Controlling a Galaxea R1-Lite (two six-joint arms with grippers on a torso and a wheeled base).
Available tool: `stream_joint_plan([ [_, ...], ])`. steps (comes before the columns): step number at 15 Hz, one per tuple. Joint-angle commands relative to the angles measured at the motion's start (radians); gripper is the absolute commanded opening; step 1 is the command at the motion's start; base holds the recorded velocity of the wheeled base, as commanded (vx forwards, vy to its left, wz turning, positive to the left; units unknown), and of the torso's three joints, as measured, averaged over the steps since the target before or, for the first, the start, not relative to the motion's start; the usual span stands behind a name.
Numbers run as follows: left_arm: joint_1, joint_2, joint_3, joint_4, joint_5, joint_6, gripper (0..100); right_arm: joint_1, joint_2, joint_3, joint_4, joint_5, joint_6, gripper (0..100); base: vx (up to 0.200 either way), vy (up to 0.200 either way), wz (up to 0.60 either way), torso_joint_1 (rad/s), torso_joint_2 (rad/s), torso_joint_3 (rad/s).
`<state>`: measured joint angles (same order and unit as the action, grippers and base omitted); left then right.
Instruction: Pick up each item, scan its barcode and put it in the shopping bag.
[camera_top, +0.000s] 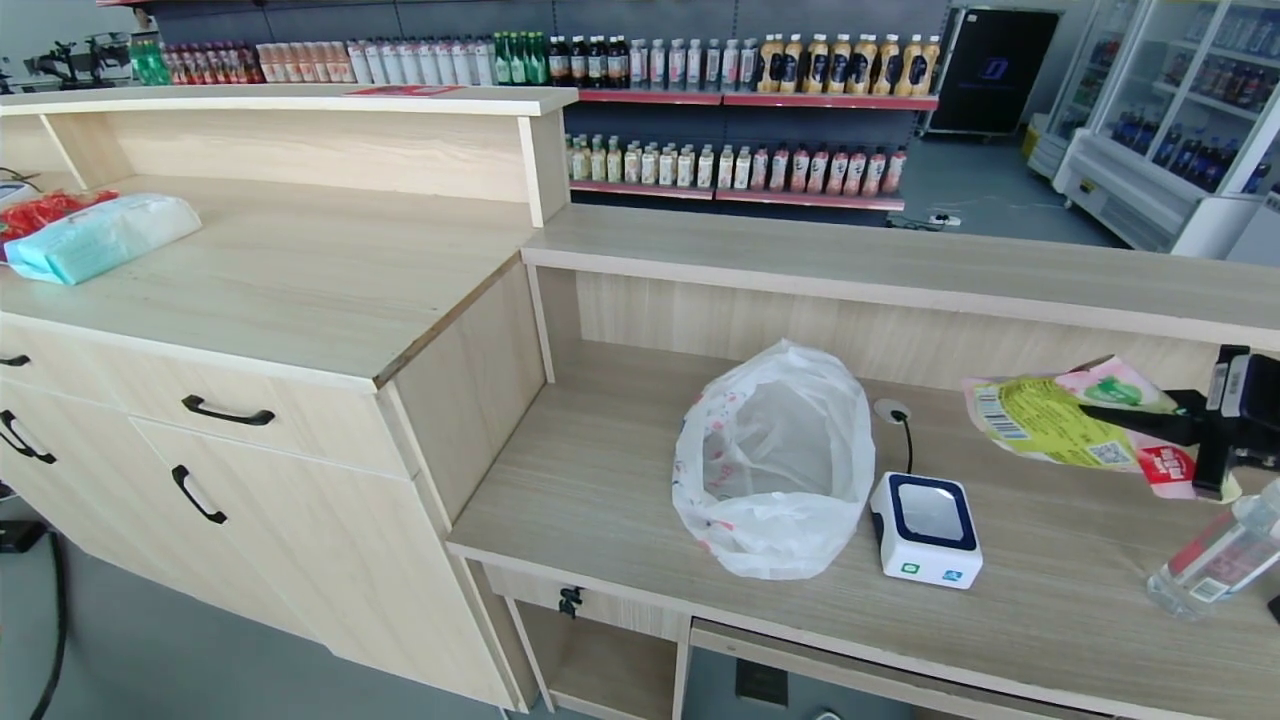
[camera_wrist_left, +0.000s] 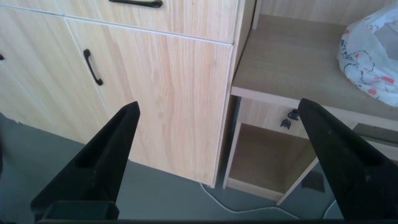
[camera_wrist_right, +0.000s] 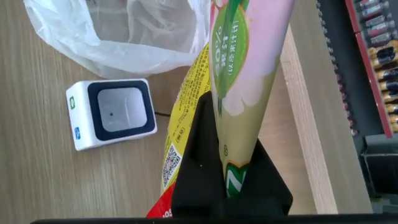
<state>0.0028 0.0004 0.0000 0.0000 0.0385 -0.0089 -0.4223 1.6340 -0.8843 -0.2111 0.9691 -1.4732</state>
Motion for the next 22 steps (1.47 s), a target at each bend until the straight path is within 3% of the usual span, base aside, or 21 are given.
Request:
stream_joint_plan([
  [1,0.0,0.0,0.0,0.0,0.0,0.0,100,-0.001,0.032,-0.005,-0.001,0.0,-0.036,0,0.0,0.0,0.0,0.0,0.0,0.0],
  [7,0.0,0.0,0.0,0.0,0.0,0.0,100,-0.044,0.076,-0.001,0.022,0.002,-0.208,0,0.0,0.0,0.0,0.0,0.0,0.0],
  [8,0.0,0.0,0.0,0.0,0.0,0.0,100,-0.049,0.095,0.007,0.084,0.008,-0.306,0,0.0,0.0,0.0,0.0,0.0,0.0],
  [11,0.0,0.0,0.0,0.0,0.0,0.0,100,-0.046,0.136,0.013,0.11,0.005,-0.388,0,0.0,0.0,0.0,0.0,0.0,0.0],
  [22,0.0,0.0,0.0,0.0,0.0,0.001,100,-0.03,0.211,-0.018,0.11,0.008,-0.478,0,0.0,0.0,0.0,0.0,0.0,0.0],
])
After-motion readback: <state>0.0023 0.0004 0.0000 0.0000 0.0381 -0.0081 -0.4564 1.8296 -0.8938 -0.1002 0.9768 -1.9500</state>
